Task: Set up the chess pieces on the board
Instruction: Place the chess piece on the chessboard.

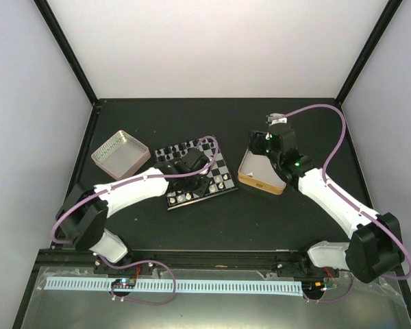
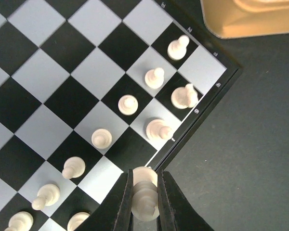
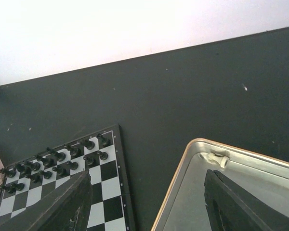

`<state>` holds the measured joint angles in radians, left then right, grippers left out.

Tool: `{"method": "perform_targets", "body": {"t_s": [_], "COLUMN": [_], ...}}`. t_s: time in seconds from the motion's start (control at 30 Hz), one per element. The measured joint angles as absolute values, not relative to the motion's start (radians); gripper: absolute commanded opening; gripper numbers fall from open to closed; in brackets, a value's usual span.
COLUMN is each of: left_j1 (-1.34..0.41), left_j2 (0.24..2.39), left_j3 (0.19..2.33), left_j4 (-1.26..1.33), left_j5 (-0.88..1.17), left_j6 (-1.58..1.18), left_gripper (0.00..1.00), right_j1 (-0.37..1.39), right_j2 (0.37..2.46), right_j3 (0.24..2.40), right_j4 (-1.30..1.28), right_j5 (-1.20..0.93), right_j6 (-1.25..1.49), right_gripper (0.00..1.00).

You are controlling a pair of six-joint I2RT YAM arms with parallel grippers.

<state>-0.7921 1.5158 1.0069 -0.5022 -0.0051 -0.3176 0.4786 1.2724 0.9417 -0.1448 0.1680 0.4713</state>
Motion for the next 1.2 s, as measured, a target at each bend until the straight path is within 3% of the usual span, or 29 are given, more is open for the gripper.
{"method": "perform_targets", "body": {"t_s": [0.83, 1.2], "left_j1": [-0.793, -0.793], "left_j2": [1.632, 1.642], "left_j3": [0.949, 0.942], "left_j4": [-0.367, -0.357], "left_j5": [-0.036, -0.045], "left_j6": [-0.345, -0.353], "left_gripper": [0.08, 0.29], "right_j1": [0.448, 0.445], "right_j2": [1.310, 1.317], "right_j3": [0.938, 0.938], "right_j4": [-0.177, -0.181], "right_j5": [0.161, 0.154], "right_j6": [0.508, 0.509], "right_gripper": [0.65, 0.65]}}
